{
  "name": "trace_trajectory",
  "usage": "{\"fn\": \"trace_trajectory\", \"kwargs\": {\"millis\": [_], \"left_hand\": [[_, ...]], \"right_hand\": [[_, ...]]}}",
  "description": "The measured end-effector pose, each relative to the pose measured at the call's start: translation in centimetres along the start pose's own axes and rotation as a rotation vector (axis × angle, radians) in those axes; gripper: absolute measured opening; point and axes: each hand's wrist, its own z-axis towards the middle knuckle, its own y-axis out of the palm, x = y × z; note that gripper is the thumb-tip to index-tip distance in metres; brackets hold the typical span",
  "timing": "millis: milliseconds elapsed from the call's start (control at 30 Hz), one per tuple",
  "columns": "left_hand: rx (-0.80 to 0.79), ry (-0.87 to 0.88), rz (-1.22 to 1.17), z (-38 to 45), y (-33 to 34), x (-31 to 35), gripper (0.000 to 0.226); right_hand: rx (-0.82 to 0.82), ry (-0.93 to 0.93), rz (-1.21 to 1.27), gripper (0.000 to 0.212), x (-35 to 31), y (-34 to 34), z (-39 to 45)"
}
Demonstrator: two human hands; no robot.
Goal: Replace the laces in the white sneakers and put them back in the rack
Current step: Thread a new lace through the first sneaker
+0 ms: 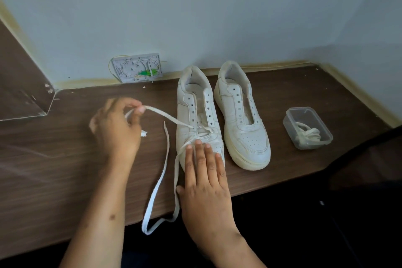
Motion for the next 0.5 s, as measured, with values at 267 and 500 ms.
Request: {"fn": "trace_trajectory", "kwargs": {"millis": [267,500], "left_hand": [[-0.434,0.460,-0.128,-1.0,1.6,1.9,0.027],[-0.122,0.357,-0.022,-0.8,1.3,2.1,0.003]], "right_hand": [[0.060,0.025,0.025,0.077,0.0,-0.6,0.7],[0.083,-0.038,0.072,0.063,0.5,-1.1,1.1]]}}
